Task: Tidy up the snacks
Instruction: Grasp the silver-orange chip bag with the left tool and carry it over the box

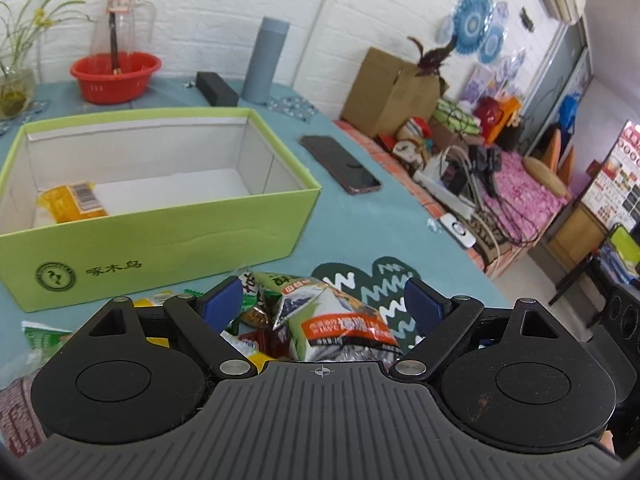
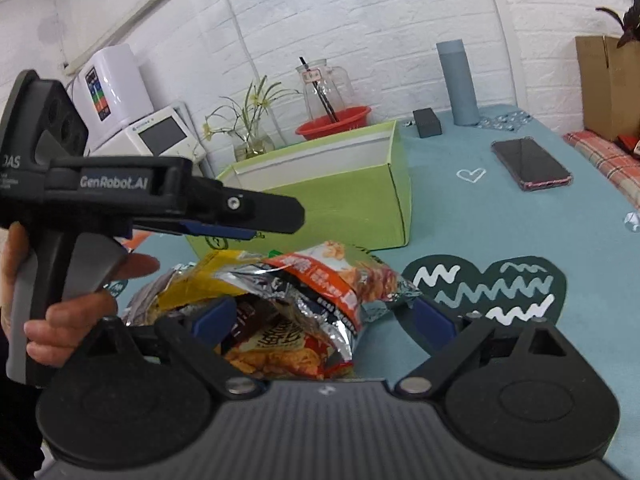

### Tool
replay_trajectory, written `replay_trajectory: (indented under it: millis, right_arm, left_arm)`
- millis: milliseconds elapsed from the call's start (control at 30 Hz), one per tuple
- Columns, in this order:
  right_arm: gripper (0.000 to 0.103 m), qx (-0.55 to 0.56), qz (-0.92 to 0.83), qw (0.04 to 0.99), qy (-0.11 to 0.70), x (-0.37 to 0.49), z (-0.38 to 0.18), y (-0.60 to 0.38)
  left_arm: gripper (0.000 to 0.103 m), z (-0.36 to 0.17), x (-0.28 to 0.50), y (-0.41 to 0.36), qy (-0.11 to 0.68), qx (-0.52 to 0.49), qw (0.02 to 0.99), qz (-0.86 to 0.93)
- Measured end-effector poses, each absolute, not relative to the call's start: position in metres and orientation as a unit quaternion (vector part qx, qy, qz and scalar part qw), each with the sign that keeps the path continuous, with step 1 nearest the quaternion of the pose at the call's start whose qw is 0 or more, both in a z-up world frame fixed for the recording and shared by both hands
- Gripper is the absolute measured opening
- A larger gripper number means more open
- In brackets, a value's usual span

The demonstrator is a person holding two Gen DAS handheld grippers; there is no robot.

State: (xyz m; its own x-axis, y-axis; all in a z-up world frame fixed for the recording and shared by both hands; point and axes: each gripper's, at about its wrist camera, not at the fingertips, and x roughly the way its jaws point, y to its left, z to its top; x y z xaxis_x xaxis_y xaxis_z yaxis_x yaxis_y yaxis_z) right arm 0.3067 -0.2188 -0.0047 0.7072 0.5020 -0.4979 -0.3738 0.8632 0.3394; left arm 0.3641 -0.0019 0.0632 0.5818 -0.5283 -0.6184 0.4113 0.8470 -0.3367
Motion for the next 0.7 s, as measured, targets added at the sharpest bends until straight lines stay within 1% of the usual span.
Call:
replay_trajectory:
  millis: [67, 100, 133, 167, 200, 233, 300, 467, 500, 567, 700]
  right_arm:
    - [0.093, 0.114, 0.244, 0.91, 0.316, 0.321, -0.014, -0.212]
    - [0.093, 0.119, 0.248, 0.905, 0.324, 0.327, -0.019, -0.209]
    - [0.093, 0.126, 0.254, 0.9, 0.332, 0.333, -0.024, -0.207]
    - [0.089, 0.135, 0.261, 0.893, 0.341, 0.338, -0.028, -0.206]
    - [0.07, 0.142, 0.269, 0.887, 0.347, 0.342, -0.031, -0.205]
    - [0.066, 0.142, 0.271, 0.887, 0.346, 0.341, -0.031, -0.205]
    - [0.063, 0.11, 0.269, 0.901, 0.322, 0.328, -0.02, -0.201]
    - [0.064, 0.032, 0.255, 0.934, 0.246, 0.305, 0.021, -0.188]
    - [0.066, 0.027, 0.26, 0.935, 0.237, 0.31, 0.028, -0.186]
    - [0.066, 0.01, 0.266, 0.937, 0.224, 0.328, 0.043, -0.179]
    - [0.067, -0.026, 0.28, 0.935, 0.217, 0.388, 0.066, -0.153]
  left_arm:
    - [0.077, 0.053, 0.376, -0.009, 0.394, -0.07, 0.877, -0.267]
    - [0.075, 0.047, 0.38, -0.011, 0.403, -0.069, 0.874, -0.261]
    - [0.067, 0.041, 0.383, -0.012, 0.41, -0.068, 0.871, -0.261]
    - [0.06, 0.034, 0.385, -0.013, 0.42, -0.067, 0.865, -0.268]
    - [0.041, 0.029, 0.386, -0.012, 0.428, -0.081, 0.853, -0.286]
    - [0.033, 0.027, 0.386, -0.01, 0.43, -0.096, 0.848, -0.295]
    - [0.031, 0.034, 0.376, -0.009, 0.412, -0.092, 0.856, -0.299]
    - [0.032, 0.074, 0.353, -0.005, 0.346, -0.079, 0.878, -0.321]
    - [0.032, 0.083, 0.354, -0.003, 0.334, -0.078, 0.883, -0.319]
    - [0.033, 0.097, 0.364, 0.002, 0.314, -0.07, 0.893, -0.314]
    - [0.033, 0.12, 0.413, 0.017, 0.301, -0.075, 0.909, -0.278]
